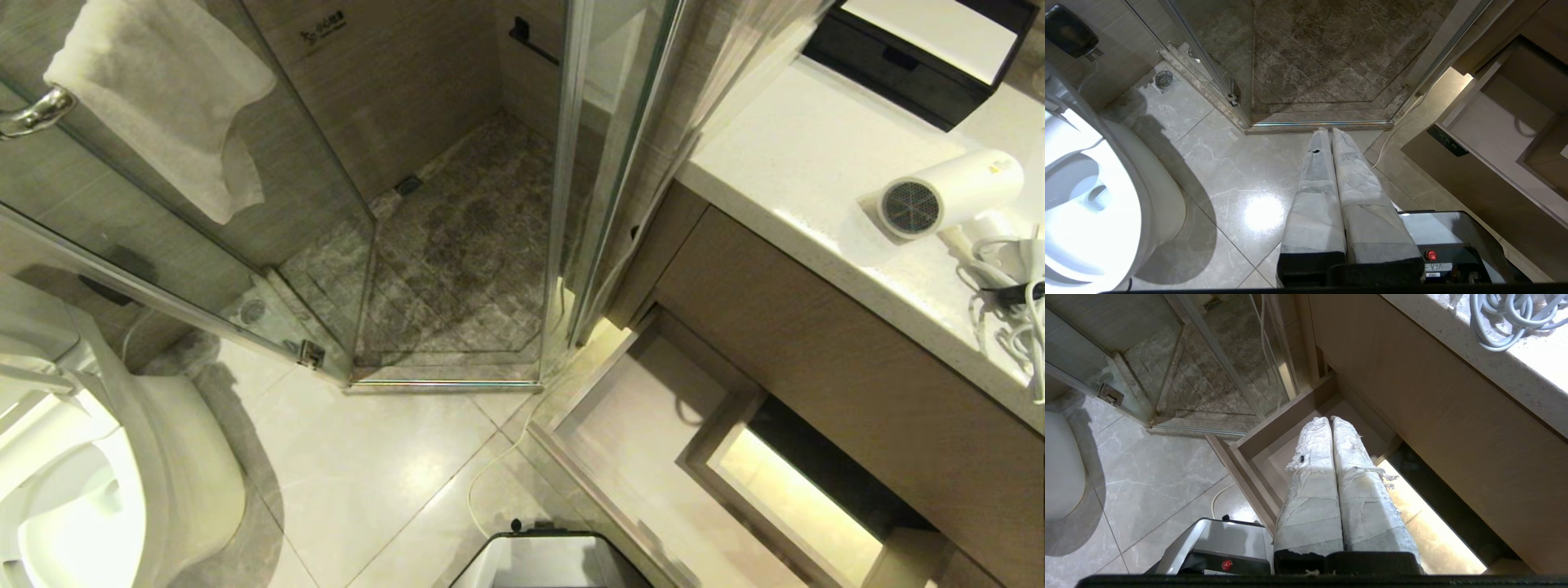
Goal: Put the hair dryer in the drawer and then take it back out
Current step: Pick up the hairdryer
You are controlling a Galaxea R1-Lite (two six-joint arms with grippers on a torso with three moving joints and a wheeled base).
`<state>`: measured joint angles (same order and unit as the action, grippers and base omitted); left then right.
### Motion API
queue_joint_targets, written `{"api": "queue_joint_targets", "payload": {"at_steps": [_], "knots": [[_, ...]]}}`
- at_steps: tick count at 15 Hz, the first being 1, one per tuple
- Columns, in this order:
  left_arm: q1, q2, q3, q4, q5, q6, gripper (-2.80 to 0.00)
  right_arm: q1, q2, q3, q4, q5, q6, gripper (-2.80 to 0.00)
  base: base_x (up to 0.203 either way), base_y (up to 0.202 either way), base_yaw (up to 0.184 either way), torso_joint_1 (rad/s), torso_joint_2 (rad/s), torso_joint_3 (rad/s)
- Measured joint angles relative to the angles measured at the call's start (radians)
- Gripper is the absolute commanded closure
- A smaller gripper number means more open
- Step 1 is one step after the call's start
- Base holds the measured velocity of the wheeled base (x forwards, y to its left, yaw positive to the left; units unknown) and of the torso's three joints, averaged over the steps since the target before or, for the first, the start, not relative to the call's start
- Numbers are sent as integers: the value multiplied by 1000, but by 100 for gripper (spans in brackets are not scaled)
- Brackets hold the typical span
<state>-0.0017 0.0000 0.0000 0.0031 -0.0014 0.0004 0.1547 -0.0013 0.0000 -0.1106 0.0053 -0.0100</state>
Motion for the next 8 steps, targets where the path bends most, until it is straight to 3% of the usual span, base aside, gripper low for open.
{"api": "queue_joint_targets", "payload": {"at_steps": [8], "knots": [[0, 0, 0, 0, 0, 0, 0, 1, 0, 0, 2, 13, -63, 0, 0, 0, 0, 0, 0, 0]]}}
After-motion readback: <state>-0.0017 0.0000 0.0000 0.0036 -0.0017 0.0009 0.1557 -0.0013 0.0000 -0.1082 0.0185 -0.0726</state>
